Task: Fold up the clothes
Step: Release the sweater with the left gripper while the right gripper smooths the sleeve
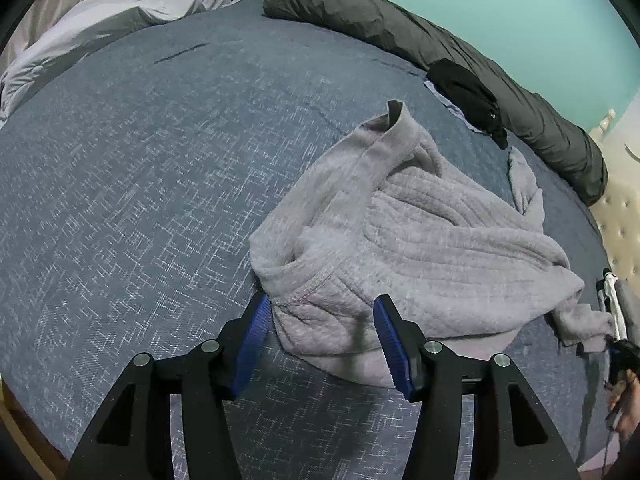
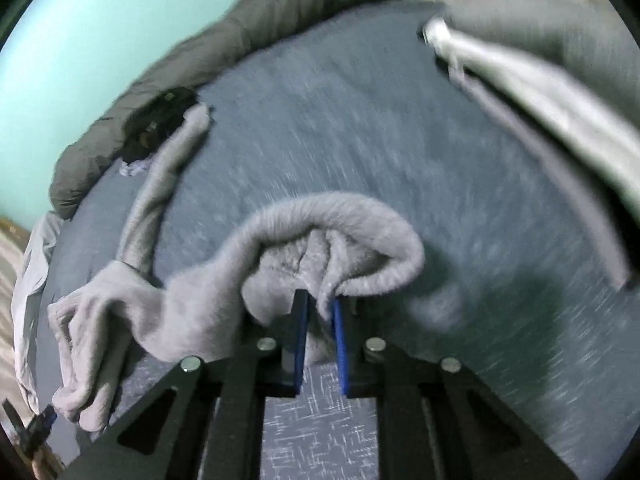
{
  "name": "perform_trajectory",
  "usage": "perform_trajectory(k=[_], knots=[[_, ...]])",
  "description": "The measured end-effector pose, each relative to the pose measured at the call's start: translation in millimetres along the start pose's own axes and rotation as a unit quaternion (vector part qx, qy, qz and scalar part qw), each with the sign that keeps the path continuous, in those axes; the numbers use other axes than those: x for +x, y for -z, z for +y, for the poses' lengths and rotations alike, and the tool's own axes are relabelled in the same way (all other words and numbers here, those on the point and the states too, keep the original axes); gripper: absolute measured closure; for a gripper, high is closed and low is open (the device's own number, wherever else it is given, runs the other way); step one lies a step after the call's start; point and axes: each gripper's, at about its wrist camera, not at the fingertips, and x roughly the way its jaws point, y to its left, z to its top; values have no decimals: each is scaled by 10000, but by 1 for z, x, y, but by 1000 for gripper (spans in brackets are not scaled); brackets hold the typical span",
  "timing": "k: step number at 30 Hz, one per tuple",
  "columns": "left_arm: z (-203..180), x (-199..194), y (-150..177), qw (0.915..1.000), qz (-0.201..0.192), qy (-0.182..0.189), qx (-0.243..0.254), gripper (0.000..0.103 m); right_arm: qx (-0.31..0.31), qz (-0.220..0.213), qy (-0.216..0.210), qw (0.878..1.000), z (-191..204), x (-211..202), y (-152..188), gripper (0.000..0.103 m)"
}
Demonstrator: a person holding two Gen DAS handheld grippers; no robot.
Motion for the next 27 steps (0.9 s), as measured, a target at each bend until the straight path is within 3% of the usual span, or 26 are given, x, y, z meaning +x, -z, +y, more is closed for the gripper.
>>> perform_trajectory(k=[10,18,23,27], knots=[[-12,-32,-5,9996,-237,115,19,43,-615,-1073,116,9923,-12,-146,-69,98],[-10,-45,-6,9995,-290,99,-17,43,-749,-1292,502,9875,-36,-186,-71,98],[-7,-48,-7,9995,-309,70,-57,43,-924,-810,749,9896,-49,-167,-55,98],[-5,-42,-6,9998,-207,41,-63,42,-1013,3,857,9912,-52,-127,-31,97]])
